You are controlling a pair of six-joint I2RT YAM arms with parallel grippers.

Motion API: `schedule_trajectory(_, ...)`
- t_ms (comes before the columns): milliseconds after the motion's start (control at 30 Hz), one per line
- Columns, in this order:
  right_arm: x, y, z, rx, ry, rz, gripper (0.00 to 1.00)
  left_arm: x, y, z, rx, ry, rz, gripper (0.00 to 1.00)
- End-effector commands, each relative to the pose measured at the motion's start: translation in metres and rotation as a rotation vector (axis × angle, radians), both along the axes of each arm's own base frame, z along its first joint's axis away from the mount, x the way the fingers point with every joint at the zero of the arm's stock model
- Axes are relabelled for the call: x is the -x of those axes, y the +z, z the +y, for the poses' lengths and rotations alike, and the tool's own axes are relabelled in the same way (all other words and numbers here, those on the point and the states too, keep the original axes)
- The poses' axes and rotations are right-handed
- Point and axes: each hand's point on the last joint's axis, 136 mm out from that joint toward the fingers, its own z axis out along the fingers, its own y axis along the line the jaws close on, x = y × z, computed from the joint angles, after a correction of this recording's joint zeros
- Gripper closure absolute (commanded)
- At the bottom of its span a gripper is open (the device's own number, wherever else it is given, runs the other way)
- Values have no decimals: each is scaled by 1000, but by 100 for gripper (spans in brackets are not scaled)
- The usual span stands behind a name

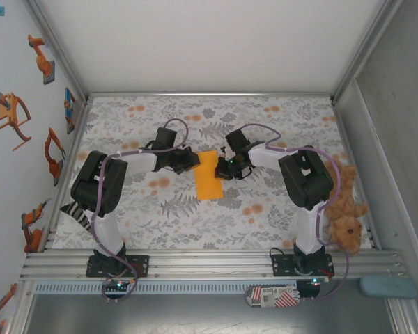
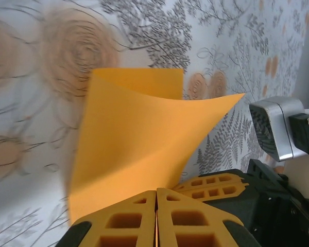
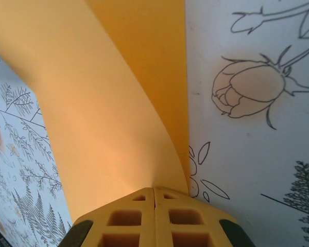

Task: Fold a paper plane with a square sheet of paper (pick it up from the middle)
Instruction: First fold the square sheet of paper in half at the center of the table.

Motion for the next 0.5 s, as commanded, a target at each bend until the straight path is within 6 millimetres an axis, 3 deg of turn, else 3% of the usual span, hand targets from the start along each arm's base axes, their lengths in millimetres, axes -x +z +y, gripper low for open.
schedule_trajectory(0,67,-113,-105,530,-18,216,100,-3,-6,-15,16,-14,26,92)
schedule_trajectory(233,66,-114,-106,535,-12,212,100,-10,-41,-1,-34,42,110,93)
schedule_trajectory(467,70,-118,-112,561,-7,213,100,-29,-56,43,-126,139,121,93)
